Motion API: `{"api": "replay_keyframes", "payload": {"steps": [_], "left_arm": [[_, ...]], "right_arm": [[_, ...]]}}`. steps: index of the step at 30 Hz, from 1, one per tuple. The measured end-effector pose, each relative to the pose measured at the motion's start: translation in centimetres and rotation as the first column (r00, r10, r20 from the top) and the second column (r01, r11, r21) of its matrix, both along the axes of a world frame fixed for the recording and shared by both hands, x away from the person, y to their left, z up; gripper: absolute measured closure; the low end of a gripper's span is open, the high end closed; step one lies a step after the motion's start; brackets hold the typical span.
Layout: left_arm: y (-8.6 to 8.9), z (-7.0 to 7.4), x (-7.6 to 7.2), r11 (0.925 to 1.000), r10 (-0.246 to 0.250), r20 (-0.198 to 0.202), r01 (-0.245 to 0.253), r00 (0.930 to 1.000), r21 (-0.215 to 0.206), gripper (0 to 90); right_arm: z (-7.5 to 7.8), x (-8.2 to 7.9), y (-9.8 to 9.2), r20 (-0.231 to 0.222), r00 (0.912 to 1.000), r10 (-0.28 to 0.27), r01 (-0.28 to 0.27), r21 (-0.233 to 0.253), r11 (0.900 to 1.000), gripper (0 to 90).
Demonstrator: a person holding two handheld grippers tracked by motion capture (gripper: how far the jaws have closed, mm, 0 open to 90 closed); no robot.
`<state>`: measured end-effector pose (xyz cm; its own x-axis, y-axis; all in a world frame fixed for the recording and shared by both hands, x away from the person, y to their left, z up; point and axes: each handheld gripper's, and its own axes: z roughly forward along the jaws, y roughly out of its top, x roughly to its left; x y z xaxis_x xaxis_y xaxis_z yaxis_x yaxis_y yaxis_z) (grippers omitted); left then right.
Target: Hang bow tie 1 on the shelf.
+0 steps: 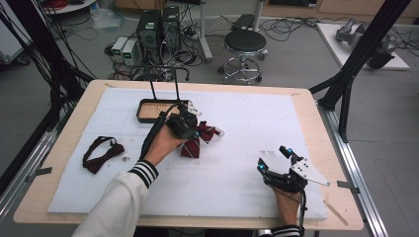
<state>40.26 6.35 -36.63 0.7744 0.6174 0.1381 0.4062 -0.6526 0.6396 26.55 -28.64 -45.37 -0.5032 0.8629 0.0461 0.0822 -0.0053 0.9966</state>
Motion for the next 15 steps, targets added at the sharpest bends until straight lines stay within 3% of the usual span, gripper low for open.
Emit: {"api": "replay_keyframes", "payload": {"steps": [4, 15], "left_arm": [[0.8, 0.8, -0.4, 0.9999, -0.003, 0.045, 0.004, 0.999, -0.012, 68.0], [3.5, 2.3, -1.1, 0.9972, -0.011, 0.107, 0.018, 0.9942, -0.073, 67.9]], "right_arm": [[0.0, 0.0, 0.0, -0.002, 1.0, -0.001, 0.001, 0.001, 1.0, 8.8], [0.0, 0.0, 0.0, 0.001, 1.0, -0.001, 0.001, -0.001, 1.0, 8.8]]}}
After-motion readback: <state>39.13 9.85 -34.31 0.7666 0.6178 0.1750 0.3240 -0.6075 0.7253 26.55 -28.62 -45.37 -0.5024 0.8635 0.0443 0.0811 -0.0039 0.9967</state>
